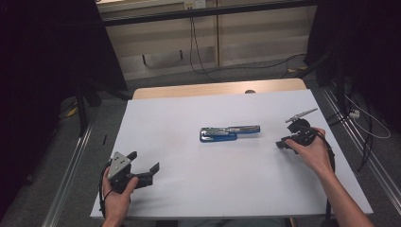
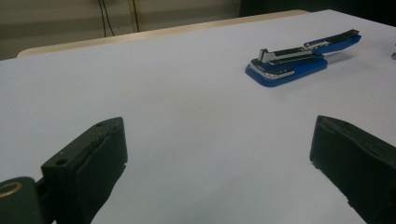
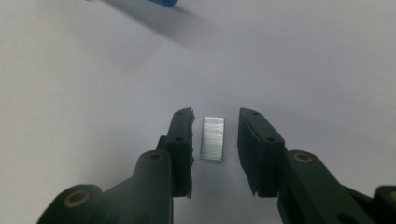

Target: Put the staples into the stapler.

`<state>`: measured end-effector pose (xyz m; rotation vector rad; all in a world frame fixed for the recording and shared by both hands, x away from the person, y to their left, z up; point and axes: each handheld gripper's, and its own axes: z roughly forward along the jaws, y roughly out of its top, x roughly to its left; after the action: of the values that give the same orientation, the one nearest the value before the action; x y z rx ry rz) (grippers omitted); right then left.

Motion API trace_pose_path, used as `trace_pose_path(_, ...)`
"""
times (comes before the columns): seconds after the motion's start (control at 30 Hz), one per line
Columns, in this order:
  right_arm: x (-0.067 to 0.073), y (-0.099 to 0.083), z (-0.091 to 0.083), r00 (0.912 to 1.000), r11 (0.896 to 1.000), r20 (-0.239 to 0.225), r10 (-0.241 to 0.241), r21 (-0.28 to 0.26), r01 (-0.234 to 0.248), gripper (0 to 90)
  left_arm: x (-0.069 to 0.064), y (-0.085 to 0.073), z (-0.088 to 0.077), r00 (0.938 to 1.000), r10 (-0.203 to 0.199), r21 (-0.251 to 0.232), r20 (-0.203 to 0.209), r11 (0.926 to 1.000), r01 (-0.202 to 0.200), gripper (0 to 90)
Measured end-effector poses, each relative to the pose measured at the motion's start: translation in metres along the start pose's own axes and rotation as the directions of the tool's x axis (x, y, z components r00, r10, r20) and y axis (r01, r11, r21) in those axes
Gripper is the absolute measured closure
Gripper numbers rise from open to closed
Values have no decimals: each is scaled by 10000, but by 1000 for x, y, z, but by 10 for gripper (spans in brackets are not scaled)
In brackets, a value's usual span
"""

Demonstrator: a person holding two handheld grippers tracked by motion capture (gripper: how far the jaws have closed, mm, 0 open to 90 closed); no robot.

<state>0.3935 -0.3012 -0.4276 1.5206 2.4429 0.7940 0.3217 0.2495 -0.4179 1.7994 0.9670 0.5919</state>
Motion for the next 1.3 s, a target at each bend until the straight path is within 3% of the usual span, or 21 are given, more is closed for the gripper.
trace_pose_path(0.3,3,-2,5,9991,9985,69,-429,331,426,732,-1,0,1,10000,-38,44,20,10000,38,42)
trace_pose_path(0.43,3,-2,5,9995,9988,111,-297,388,293,754,-2,0,1,10000,31,89,6,10000,-31,42)
trace_pose_path(0.87,8,-1,6,9974,9976,479,-532,478,509,792,-4,1,1,9999,77,87,95,9999,-78,42)
trace_pose_path(1.3,2,-4,-2,9994,9997,270,-236,-67,238,793,-5,1,1,9998,211,130,53,9997,-212,42)
